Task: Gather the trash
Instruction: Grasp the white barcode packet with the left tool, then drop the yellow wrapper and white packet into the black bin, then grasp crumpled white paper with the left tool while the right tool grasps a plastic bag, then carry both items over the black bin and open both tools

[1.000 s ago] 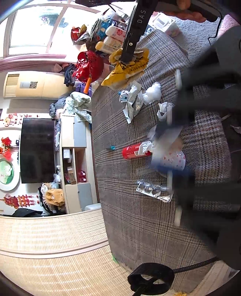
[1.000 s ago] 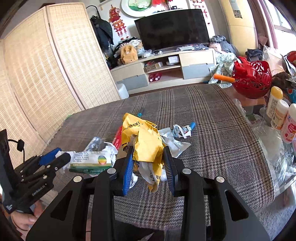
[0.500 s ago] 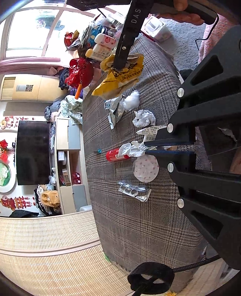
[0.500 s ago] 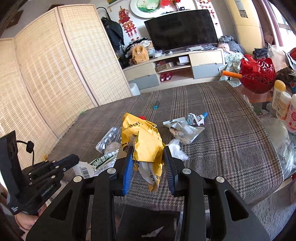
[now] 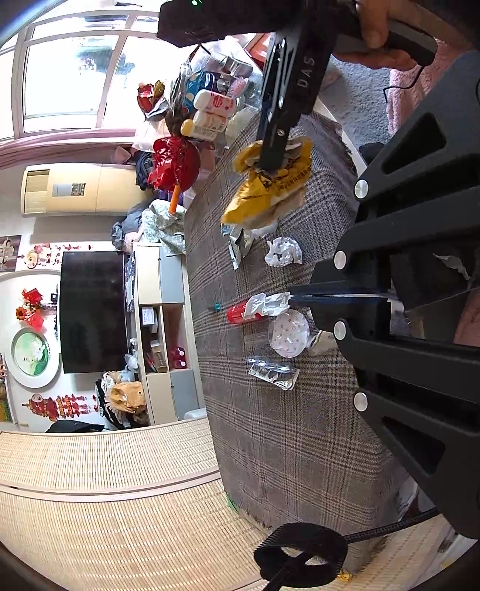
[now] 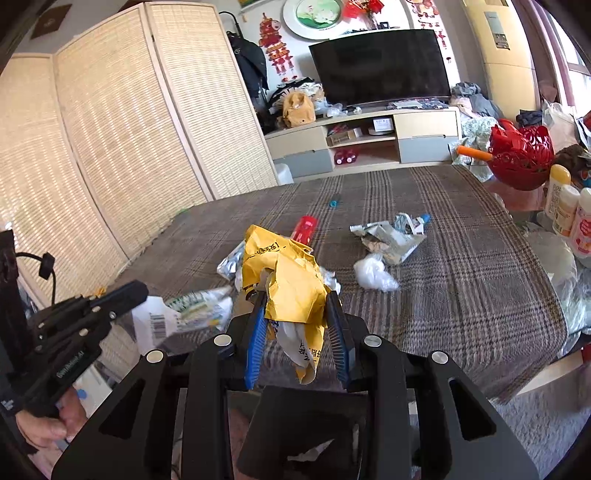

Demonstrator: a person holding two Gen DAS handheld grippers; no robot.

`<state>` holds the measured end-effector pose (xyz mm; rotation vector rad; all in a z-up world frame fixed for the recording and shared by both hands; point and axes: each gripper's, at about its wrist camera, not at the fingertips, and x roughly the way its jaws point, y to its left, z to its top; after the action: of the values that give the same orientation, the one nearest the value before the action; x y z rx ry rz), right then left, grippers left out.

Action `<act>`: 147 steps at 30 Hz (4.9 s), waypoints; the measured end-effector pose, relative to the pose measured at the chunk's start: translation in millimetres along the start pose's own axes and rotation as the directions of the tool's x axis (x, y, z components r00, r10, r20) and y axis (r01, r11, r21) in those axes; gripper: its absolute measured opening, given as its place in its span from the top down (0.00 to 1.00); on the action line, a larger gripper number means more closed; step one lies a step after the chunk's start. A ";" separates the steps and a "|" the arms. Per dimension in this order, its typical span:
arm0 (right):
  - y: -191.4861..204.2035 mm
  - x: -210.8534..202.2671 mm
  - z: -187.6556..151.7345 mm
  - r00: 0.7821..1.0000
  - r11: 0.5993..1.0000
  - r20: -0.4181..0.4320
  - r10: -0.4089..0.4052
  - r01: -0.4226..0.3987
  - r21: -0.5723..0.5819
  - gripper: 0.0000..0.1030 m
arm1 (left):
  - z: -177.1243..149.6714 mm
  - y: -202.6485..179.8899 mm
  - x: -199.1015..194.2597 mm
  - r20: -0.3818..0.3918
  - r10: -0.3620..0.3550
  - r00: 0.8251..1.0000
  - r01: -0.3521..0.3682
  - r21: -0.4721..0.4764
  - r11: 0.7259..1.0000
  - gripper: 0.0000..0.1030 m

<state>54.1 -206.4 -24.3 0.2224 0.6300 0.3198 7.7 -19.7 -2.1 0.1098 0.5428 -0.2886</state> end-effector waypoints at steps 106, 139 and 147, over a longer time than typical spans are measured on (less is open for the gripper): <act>-81.8 153.9 40.2 0.957 0.984 -0.255 -0.138 0.163 0.078 0.77 | 4.9 -29.5 220.4 -0.277 -0.138 0.951 0.138 -0.021 0.990 0.78; -14.4 10.4 -36.3 0.999 1.000 -0.040 -0.006 0.006 0.013 0.78 | -55.2 -21.1 52.6 -0.157 -0.138 0.978 0.134 -0.035 0.990 0.80; -15.1 27.7 -83.8 0.994 0.997 -0.106 0.015 -0.007 0.071 0.76 | -102.0 -19.7 56.7 -0.217 -0.177 0.960 0.165 -0.072 0.984 0.79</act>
<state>27.6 -201.7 -109.7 0.2782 0.7468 0.3219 -2.2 -34.0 -119.1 0.0430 0.7846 -0.4329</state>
